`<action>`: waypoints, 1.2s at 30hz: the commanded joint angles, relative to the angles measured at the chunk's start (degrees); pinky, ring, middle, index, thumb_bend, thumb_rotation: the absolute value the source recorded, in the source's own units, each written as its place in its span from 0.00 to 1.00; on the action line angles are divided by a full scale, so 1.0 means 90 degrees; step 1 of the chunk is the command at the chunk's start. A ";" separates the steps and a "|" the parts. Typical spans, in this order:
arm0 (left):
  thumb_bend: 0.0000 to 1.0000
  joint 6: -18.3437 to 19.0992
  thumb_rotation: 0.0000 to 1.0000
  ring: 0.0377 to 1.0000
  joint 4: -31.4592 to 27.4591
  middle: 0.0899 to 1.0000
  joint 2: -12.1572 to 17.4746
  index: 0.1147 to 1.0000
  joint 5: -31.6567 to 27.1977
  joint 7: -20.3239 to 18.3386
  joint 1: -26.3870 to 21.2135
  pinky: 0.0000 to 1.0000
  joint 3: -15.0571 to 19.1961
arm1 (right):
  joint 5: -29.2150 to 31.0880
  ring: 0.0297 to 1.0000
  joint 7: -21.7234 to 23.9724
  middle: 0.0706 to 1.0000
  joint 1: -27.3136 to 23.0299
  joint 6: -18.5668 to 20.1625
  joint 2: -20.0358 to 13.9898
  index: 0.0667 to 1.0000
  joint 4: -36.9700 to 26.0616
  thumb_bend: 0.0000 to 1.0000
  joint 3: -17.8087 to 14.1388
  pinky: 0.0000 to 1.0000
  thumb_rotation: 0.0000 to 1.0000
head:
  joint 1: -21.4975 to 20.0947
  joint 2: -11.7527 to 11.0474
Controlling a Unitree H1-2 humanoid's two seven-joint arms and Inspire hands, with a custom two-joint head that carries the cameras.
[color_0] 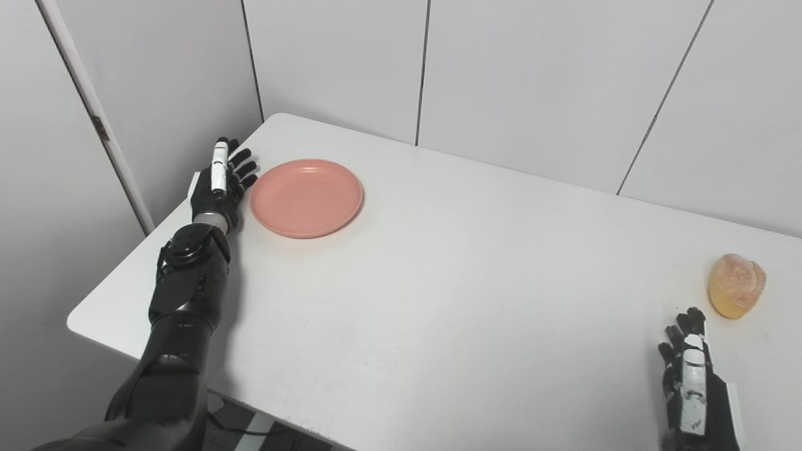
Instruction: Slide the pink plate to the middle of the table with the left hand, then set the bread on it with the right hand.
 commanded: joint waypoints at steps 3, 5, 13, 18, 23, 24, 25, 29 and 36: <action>0.34 -0.0142 1.00 0.87 0.0257 0.86 -0.0072 0.86 0.0041 -0.0124 -0.0384 0.88 -0.0168 | 0.0024 0.99 0.0043 1.00 0.0035 -0.0131 -0.0022 1.00 -0.0023 0.20 -0.0043 1.00 1.00 | -0.0004 0.0007; 0.35 -0.0207 1.00 0.86 0.0379 0.86 -0.0082 0.85 0.0034 -0.0164 -0.0446 0.87 -0.0213 | 0.0049 0.99 0.0053 1.00 0.0040 -0.0124 -0.0020 1.00 -0.0031 0.20 -0.0047 1.00 1.00 | -0.0025 0.0013; 0.34 -0.0293 1.00 0.87 0.1051 0.87 -0.0168 0.86 -0.0171 -0.0521 -0.0802 0.89 -0.0241 | 0.0007 1.00 0.0021 1.00 0.0057 -0.0046 0.0008 1.00 -0.0112 0.20 -0.0022 1.00 1.00 | -0.0084 0.0027; 0.34 -0.0343 1.00 0.87 0.1333 0.87 -0.0199 0.86 -0.0128 -0.0673 -0.0896 0.90 -0.0395 | -0.0004 0.99 0.0009 1.00 0.0064 -0.0061 0.0035 1.00 -0.0116 0.20 -0.0016 1.00 1.00 | -0.0159 0.0061; 0.35 -0.0365 1.00 0.84 0.1340 0.84 -0.0310 0.84 -0.0158 -0.0858 -0.0865 0.86 -0.0522 | -0.0006 1.00 0.0019 1.00 0.0059 -0.0102 0.0046 1.00 -0.0121 0.19 0.0001 1.00 1.00 | -0.0248 0.0098; 0.35 -0.0382 1.00 0.84 0.1330 0.84 -0.0336 0.84 -0.0148 -0.0872 -0.0854 0.85 -0.0544 | -0.0022 0.99 0.0015 1.00 0.0057 -0.0108 0.0047 1.00 -0.0119 0.18 0.0009 1.00 1.00 | -0.0253 0.0101; 0.35 -0.0383 1.00 0.84 0.1311 0.84 -0.0363 0.83 -0.0130 -0.0878 -0.0843 0.84 -0.0571 | -0.0049 0.99 0.0010 1.00 0.0052 -0.0147 0.0045 1.00 -0.0099 0.18 0.0016 1.00 1.00 | -0.0269 0.0109; 0.36 -0.0323 1.00 0.82 0.1220 0.82 -0.0491 0.81 -0.0114 -0.0919 -0.0808 0.83 -0.0652 | -0.0124 0.98 -0.0040 0.99 0.0036 -0.0154 0.0081 0.98 -0.0082 0.19 0.0026 1.00 1.00 | -0.0352 0.0144; 0.36 -0.0240 1.00 0.82 0.1012 0.82 -0.0770 0.81 -0.0136 -0.1179 -0.0731 0.82 -0.0857 | -0.0217 0.97 -0.0089 0.98 0.0063 -0.0080 0.0189 0.98 -0.0149 0.20 0.0039 1.00 1.00 | -0.0507 0.0218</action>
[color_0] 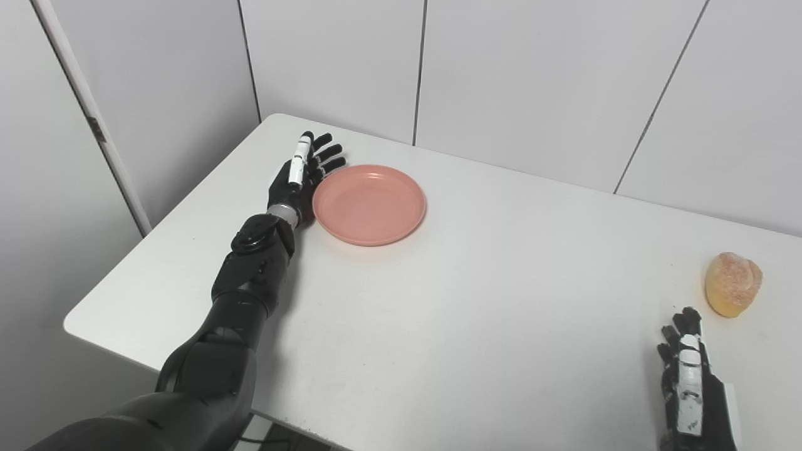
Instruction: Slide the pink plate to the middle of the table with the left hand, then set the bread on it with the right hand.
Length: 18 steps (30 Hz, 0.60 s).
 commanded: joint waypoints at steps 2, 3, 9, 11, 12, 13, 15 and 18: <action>0.36 0.0270 1.00 0.82 -0.0077 0.83 -0.0181 0.81 0.0047 -0.0151 0.0063 0.82 -0.0157 | -0.0078 0.97 -0.0050 0.98 0.0001 -0.0153 0.0071 0.98 -0.0045 0.20 0.0016 1.00 1.00 | -0.0067 0.0035; 0.36 0.0290 1.00 0.83 -0.0114 0.83 -0.0211 0.81 0.0062 -0.0160 0.0070 0.82 -0.0185 | -0.0100 0.97 -0.0061 0.97 -0.0002 -0.0191 0.0080 0.97 -0.0027 0.21 0.0015 0.99 1.00 | -0.0067 0.0035; 0.37 0.0447 1.00 0.81 -0.0464 0.81 -0.0468 0.80 0.0078 -0.0224 0.0159 0.81 -0.0374 | -0.0167 0.96 -0.0085 0.97 0.0001 -0.0063 0.0117 0.97 -0.0088 0.23 0.0055 0.99 1.00 | -0.0204 0.0090; 0.38 0.0492 1.00 0.81 -0.0594 0.81 -0.0515 0.80 0.0089 -0.0275 0.0209 0.80 -0.0458 | -0.0183 0.97 -0.0086 0.97 0.0009 -0.0078 0.0120 0.97 -0.0088 0.23 0.0075 0.99 1.00 | -0.0258 0.0116; 0.38 0.0509 1.00 0.81 -0.0673 0.82 -0.0555 0.81 0.0116 -0.0277 0.0238 0.81 -0.0511 | -0.0199 0.97 -0.0094 0.97 0.0013 -0.0076 0.0125 0.97 -0.0091 0.23 0.0083 0.99 1.00 | -0.0258 0.0116; 0.38 0.0516 1.00 0.81 -0.0743 0.81 -0.0594 0.80 0.0150 -0.0259 0.0265 0.81 -0.0556 | -0.0228 0.96 -0.0113 0.97 0.0017 -0.0080 0.0139 0.97 -0.0095 0.24 0.0090 0.98 1.00 | -0.0290 0.0133; 0.37 0.0511 1.00 0.82 -0.0867 0.81 -0.0669 0.80 0.0191 -0.0242 0.0314 0.82 -0.0637 | -0.0270 0.96 -0.0130 0.97 0.0019 -0.0079 0.0159 0.97 -0.0107 0.24 0.0100 0.97 1.00 | -0.0313 0.0148; 0.38 0.0541 1.00 0.81 -0.1042 0.81 -0.0770 0.80 0.0234 -0.0222 0.0380 0.81 -0.0734 | -0.0243 0.96 -0.0119 0.97 0.0019 -0.0049 0.0184 0.97 -0.0133 0.25 0.0102 0.97 1.00 | -0.0331 0.0159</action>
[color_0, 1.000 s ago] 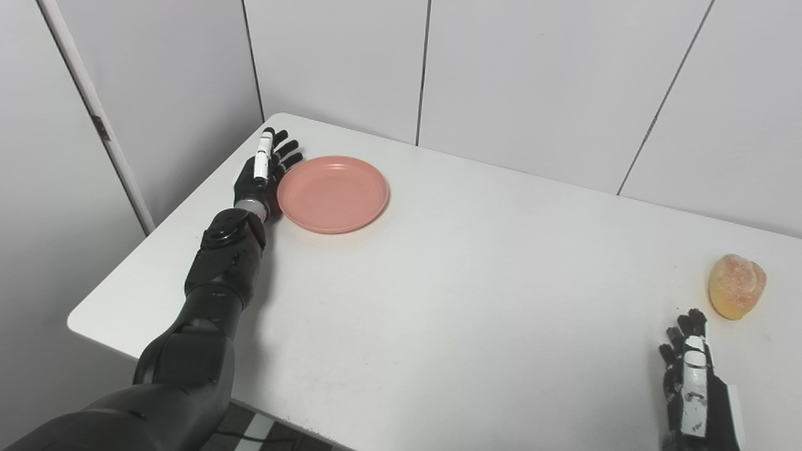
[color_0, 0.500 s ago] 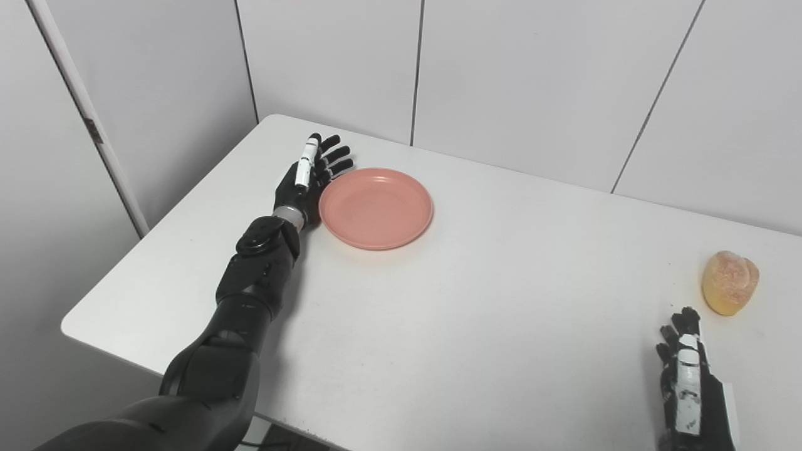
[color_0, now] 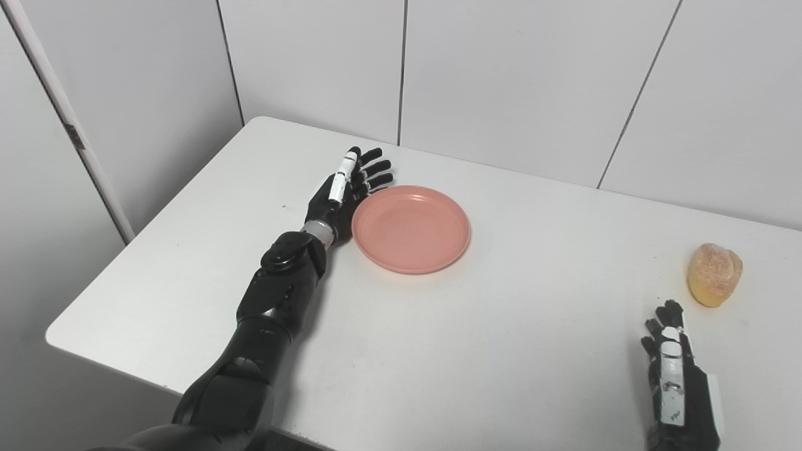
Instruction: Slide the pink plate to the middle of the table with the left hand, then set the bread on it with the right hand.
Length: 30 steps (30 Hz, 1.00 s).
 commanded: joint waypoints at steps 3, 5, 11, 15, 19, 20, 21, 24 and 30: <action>0.38 0.0354 1.00 0.80 -0.0309 0.80 -0.0209 0.77 0.0153 0.0030 0.0111 0.80 -0.0194 | -0.0038 0.95 -0.0061 0.96 0.0009 -0.0032 0.0146 0.96 -0.0138 0.25 0.0043 0.96 1.00 | -0.0060 0.0028; 0.38 0.0479 1.00 0.80 -0.0481 0.80 -0.0274 0.77 0.0151 0.0010 0.0164 0.80 -0.0237 | -0.0095 0.95 -0.0076 0.96 0.0015 -0.0002 0.0157 0.95 -0.0166 0.26 0.0063 0.95 1.00 | -0.0096 0.0046; 0.37 0.0855 1.00 0.81 -0.1080 0.81 -0.0443 0.79 0.0175 -0.0065 0.0414 0.81 -0.0484 | -0.0057 0.96 -0.0063 0.97 0.0009 0.0133 0.0193 0.96 -0.0254 0.24 0.0097 0.97 1.00 | -0.0208 0.0122; 0.36 0.1120 1.00 0.83 -0.1492 0.82 -0.0582 0.80 0.0160 -0.0115 0.0581 0.82 -0.0621 | -0.0078 0.96 -0.0081 0.97 -0.0009 0.0234 0.0236 0.96 -0.0296 0.24 0.0124 0.97 1.00 | -0.0445 0.0206; 0.35 0.1242 1.00 0.85 -0.1880 0.84 -0.0720 0.82 0.0139 -0.0212 0.0789 0.86 -0.0799 | -0.0111 0.96 -0.0098 0.97 0.0000 0.0279 0.0284 0.96 -0.0324 0.25 0.0159 0.97 1.00 | -0.0621 0.0276; 0.34 0.1298 1.00 0.85 -0.2003 0.85 -0.0752 0.83 0.0152 -0.0212 0.0843 0.86 -0.0846 | -0.0135 0.96 -0.0107 0.97 0.0000 0.0293 0.0290 0.96 -0.0327 0.25 0.0169 0.97 1.00 | -0.0636 0.0281; 0.33 0.1372 1.00 0.85 -0.2144 0.85 -0.0781 0.83 0.0170 -0.0188 0.0890 0.86 -0.0883 | -0.0168 0.95 -0.0119 0.96 -0.0004 0.0313 0.0298 0.96 -0.0336 0.25 0.0183 0.96 1.00 | -0.0720 0.0312; 0.32 0.1567 1.00 0.85 -0.2505 0.85 -0.0875 0.82 0.0238 -0.0104 0.1022 0.86 -0.0990 | -0.0256 0.94 -0.0202 0.95 0.0001 0.0427 0.0373 0.95 -0.0405 0.26 0.0209 0.95 1.00 | -0.0828 0.0346; 0.33 0.1809 1.00 0.88 -0.3040 0.88 -0.1048 0.86 0.0370 -0.0132 0.1325 0.90 -0.1299 | -0.0367 0.94 -0.0214 0.95 0.0002 0.0596 0.0416 0.95 -0.0533 0.25 0.0302 0.94 1.00 | -0.1144 0.0492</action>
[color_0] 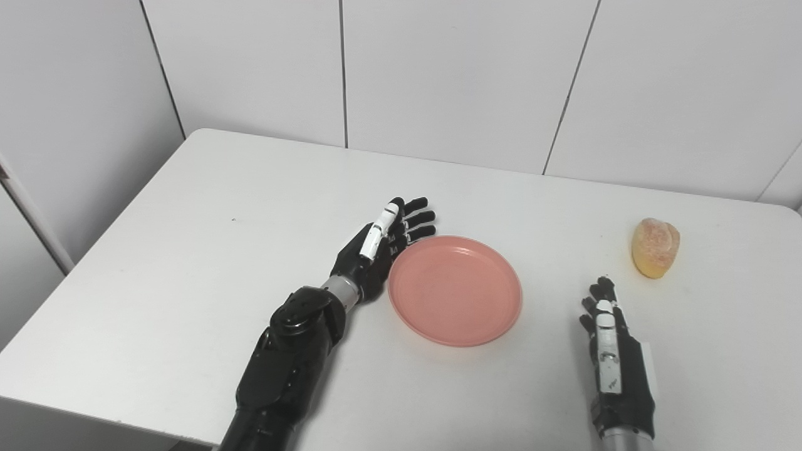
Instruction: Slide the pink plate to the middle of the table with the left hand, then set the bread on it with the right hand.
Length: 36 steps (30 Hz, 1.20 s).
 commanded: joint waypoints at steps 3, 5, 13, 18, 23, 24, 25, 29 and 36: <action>0.32 0.0254 1.00 0.88 -0.0279 0.88 -0.0150 0.86 0.0119 0.0042 0.0112 0.90 -0.0136 | -0.0149 0.94 -0.0033 0.94 -0.0107 0.0232 0.0104 0.95 -0.0251 0.25 0.0085 0.94 1.00 | -0.0163 0.0086; 0.32 0.0202 1.00 0.88 -0.0350 0.88 -0.0211 0.86 0.0212 0.0045 0.0251 0.90 -0.0229 | -0.0200 0.93 -0.0050 0.94 -0.0117 0.0277 0.0126 0.95 -0.0261 0.26 0.0095 0.93 1.00 | -0.0229 0.0111; 0.34 -0.0006 1.00 0.89 -0.0490 0.89 -0.0246 0.88 0.0307 -0.0052 0.0539 0.90 -0.0327 | -0.0317 0.93 -0.0059 0.93 -0.0135 0.0288 0.0152 0.94 -0.0312 0.24 0.0120 0.92 1.00 | -0.0530 0.0262; 0.34 -0.0047 1.00 0.88 -0.0531 0.88 -0.0267 0.87 0.0358 0.0021 0.0596 0.89 -0.0295 | -0.0401 0.92 -0.0070 0.93 -0.0143 0.0248 0.0139 0.94 -0.0299 0.24 0.0132 0.91 1.00 | -0.0707 0.0290; 0.33 -0.0021 1.00 0.88 -0.0604 0.88 -0.0317 0.86 0.0478 0.0171 0.0631 0.89 -0.0263 | -0.0560 0.91 -0.0173 0.92 -0.0162 0.0170 0.0140 0.93 -0.0367 0.28 0.0094 0.90 1.00 | -0.0977 0.0343; 0.34 0.0005 1.00 0.88 -0.0633 0.88 -0.0329 0.87 0.0493 0.0185 0.0643 0.89 -0.0260 | -0.0625 0.91 -0.0188 0.92 -0.0167 0.0117 0.0105 0.92 -0.0406 0.29 0.0099 0.89 1.00 | -0.1013 0.0348; 0.34 0.0024 1.00 0.88 -0.0647 0.88 -0.0341 0.87 0.0496 0.0192 0.0651 0.89 -0.0252 | -0.0740 0.90 -0.0215 0.91 -0.0181 0.0064 0.0059 0.92 -0.0460 0.29 0.0113 0.89 1.00 | -0.1057 0.0354; 0.34 0.0065 1.00 0.88 -0.0678 0.88 -0.0374 0.86 0.0506 0.0214 0.0665 0.90 -0.0250 | -0.1098 0.89 -0.0282 0.90 -0.0266 0.0026 -0.0061 0.90 -0.0761 0.30 0.0081 0.86 1.00 | -0.1286 0.0354; 0.34 0.0097 1.00 0.87 -0.0669 0.87 -0.0350 0.86 0.0545 0.0196 0.0648 0.89 -0.0257 | -0.1814 0.87 -0.0519 0.89 -0.0699 -0.0245 -0.0401 0.90 -0.1088 0.37 -0.0046 0.85 1.00 | -0.1717 0.0223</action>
